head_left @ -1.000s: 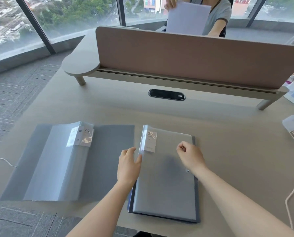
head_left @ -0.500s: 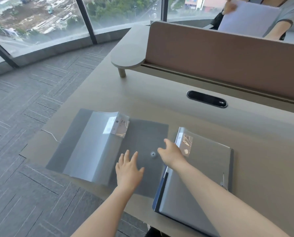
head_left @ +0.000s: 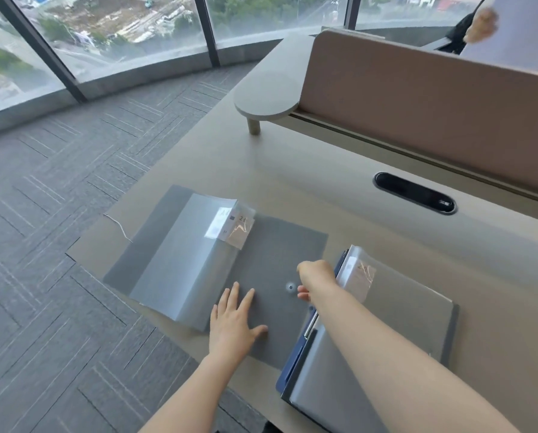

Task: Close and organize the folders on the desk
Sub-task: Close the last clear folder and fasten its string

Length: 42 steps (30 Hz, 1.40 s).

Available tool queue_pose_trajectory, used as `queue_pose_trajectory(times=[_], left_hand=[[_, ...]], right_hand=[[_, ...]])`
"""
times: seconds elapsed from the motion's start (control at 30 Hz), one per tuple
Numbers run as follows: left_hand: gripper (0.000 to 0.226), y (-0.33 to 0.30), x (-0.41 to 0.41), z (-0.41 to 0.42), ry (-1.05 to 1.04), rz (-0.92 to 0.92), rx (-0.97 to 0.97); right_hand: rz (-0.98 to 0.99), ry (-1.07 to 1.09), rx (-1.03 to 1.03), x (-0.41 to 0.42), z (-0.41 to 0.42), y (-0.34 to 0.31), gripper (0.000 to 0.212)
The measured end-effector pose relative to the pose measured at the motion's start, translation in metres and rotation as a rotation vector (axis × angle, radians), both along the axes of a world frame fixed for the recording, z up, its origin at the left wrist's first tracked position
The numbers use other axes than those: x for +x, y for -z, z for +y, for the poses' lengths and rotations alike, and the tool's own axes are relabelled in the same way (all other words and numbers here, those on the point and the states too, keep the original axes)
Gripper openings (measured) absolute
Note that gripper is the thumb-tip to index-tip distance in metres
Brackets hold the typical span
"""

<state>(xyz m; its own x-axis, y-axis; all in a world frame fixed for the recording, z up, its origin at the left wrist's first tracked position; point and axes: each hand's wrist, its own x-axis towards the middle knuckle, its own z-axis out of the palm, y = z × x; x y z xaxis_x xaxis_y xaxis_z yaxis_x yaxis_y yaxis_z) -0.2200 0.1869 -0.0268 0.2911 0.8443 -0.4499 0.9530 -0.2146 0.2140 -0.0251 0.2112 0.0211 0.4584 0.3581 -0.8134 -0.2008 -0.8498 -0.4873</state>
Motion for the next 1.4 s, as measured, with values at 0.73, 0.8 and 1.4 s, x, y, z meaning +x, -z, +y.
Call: queue_pose_trajectory(times=[0.73,0.8,1.4], left_hand=[[0.067,0.003,-0.01,0.017,-0.03,-0.033,0.068],[0.063,-0.001,-0.012,0.024,-0.005,-0.051,0.07],[0.091,-0.053,-0.056,0.143,-0.414,-0.485,0.151]], right_hand=[[-0.19,-0.03,0.108,0.0,0.016,0.028,0.018],[-0.23,-0.121,0.118,0.0,0.016,0.024,0.017],[-0.128,0.143,0.559,0.0,0.063,-0.012,0.032]])
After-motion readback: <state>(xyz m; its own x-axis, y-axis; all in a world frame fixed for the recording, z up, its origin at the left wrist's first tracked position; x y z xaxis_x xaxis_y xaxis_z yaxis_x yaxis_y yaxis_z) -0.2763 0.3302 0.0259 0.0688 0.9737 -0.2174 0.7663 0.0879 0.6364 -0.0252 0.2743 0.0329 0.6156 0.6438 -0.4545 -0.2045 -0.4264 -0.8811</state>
